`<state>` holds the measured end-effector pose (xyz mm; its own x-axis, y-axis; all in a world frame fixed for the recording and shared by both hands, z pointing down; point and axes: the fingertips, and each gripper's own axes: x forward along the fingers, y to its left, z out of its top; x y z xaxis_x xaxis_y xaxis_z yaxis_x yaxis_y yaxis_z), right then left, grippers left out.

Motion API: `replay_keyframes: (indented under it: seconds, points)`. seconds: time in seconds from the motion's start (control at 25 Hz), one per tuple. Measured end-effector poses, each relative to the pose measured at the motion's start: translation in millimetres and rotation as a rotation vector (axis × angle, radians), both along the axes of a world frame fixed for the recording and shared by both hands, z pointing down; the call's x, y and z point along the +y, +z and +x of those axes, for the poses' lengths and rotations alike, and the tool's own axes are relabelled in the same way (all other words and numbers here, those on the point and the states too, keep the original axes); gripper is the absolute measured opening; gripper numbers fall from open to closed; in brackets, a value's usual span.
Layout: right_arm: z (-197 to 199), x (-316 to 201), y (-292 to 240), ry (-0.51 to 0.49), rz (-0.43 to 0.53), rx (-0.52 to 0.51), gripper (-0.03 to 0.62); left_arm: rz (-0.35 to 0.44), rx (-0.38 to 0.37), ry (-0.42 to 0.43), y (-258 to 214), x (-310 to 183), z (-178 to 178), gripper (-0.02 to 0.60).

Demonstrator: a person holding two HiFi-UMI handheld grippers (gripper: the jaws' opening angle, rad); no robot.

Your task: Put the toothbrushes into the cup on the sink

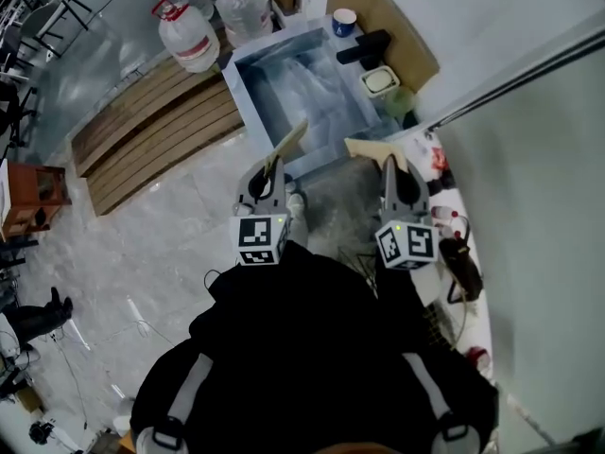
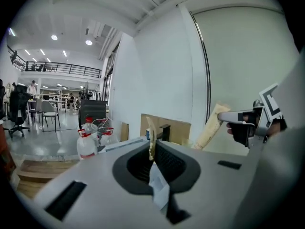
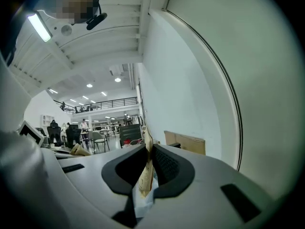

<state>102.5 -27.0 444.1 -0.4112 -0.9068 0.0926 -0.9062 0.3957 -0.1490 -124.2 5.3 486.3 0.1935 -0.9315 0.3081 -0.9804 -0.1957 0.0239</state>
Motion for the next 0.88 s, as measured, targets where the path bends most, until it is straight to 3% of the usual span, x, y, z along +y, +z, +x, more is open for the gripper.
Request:
replay_keyframes:
  seconds: [0.48, 0.88]
  points:
    - [-27.4, -91.6, -17.8, 0.087, 0.013, 0.015, 0.04, 0.002, 0.022, 0.102, -12.2, -111.4, -24.8, 0.005]
    - [-25.5, -123.4, -15.1, 0.141, 0.008, 0.007, 0.04, -0.009, 0.009, 0.159, -10.6, -162.3, -26.4, 0.005]
